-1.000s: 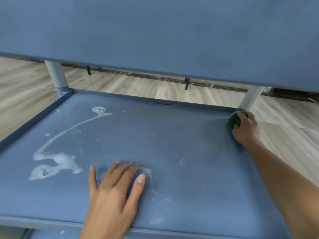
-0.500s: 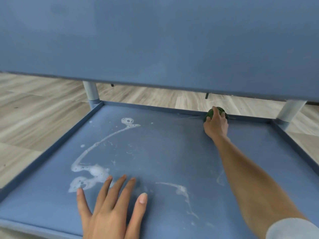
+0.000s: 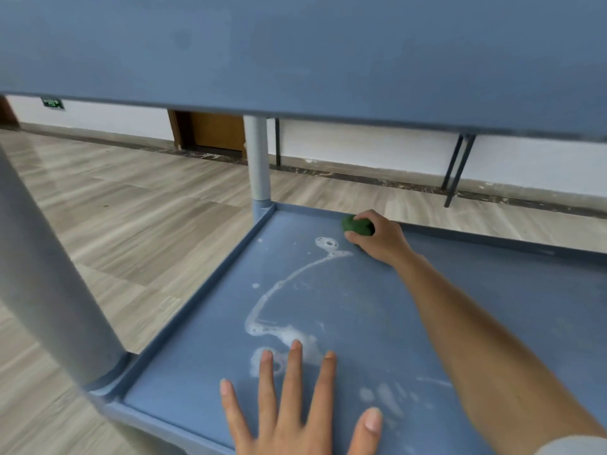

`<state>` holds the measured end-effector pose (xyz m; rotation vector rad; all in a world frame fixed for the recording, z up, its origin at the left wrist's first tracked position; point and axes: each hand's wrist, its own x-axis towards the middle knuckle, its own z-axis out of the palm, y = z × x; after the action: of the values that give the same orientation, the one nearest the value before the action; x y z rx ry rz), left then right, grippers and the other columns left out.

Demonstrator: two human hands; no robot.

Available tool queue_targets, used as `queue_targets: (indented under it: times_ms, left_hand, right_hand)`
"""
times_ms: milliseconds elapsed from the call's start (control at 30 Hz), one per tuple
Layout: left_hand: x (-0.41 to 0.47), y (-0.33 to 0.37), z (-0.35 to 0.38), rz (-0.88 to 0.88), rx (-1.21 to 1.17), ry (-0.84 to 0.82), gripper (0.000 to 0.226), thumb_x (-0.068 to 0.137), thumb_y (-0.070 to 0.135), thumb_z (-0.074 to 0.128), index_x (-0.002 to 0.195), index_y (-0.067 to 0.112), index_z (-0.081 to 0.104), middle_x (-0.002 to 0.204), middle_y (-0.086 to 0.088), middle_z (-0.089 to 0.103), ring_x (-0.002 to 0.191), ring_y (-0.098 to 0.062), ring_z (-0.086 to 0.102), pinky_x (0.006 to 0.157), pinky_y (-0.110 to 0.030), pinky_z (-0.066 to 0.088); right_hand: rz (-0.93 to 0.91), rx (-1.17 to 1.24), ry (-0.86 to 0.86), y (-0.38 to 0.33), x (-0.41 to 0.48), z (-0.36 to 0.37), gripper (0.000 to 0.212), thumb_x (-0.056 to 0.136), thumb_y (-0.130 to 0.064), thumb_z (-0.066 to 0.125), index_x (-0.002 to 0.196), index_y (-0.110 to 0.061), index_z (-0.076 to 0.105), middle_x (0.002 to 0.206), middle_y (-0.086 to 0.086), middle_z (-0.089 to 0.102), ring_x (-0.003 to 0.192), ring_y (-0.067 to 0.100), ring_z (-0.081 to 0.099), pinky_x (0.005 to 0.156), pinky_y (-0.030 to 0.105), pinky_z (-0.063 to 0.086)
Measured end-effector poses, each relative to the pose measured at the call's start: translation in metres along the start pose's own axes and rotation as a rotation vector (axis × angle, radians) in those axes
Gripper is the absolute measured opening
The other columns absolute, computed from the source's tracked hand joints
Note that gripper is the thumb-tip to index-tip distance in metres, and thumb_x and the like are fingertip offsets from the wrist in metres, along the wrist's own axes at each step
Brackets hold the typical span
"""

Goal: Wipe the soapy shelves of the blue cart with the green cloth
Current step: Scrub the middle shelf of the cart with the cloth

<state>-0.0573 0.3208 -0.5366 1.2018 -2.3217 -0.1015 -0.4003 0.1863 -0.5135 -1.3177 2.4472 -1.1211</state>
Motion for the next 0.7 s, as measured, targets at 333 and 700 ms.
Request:
queue_targets:
  times_ms: [333,700]
  left_hand:
    - [0.000,-0.035,-0.019,0.059,-0.045,0.120,0.078,0.097,0.070,0.015,0.105,0.029,0.081,0.120,-0.007,0.074,0.110,-0.040,0.069,0.102,-0.065,0.026]
    - [-0.024,-0.002,-0.059,0.281,-0.219,0.092,0.044,0.075,0.063,0.047,0.064,0.031,0.075,0.069,0.016,0.070,0.071,-0.006,0.073,0.089,-0.036,0.038]
  right_hand:
    - [-0.195,0.029,-0.189,-0.062,-0.035,0.039,0.024,0.081,-0.040,0.077,0.103,-0.035,0.066,0.107,-0.009,0.067,0.096,0.012,0.064,0.086,0.032,0.051]
    - [-0.284,0.364,-0.511,-0.102,-0.212,0.028,0.025,0.085,-0.031,0.073,0.109,-0.027,0.065,0.115,0.005,0.070,0.101,0.029,0.067,0.094,0.050,0.051]
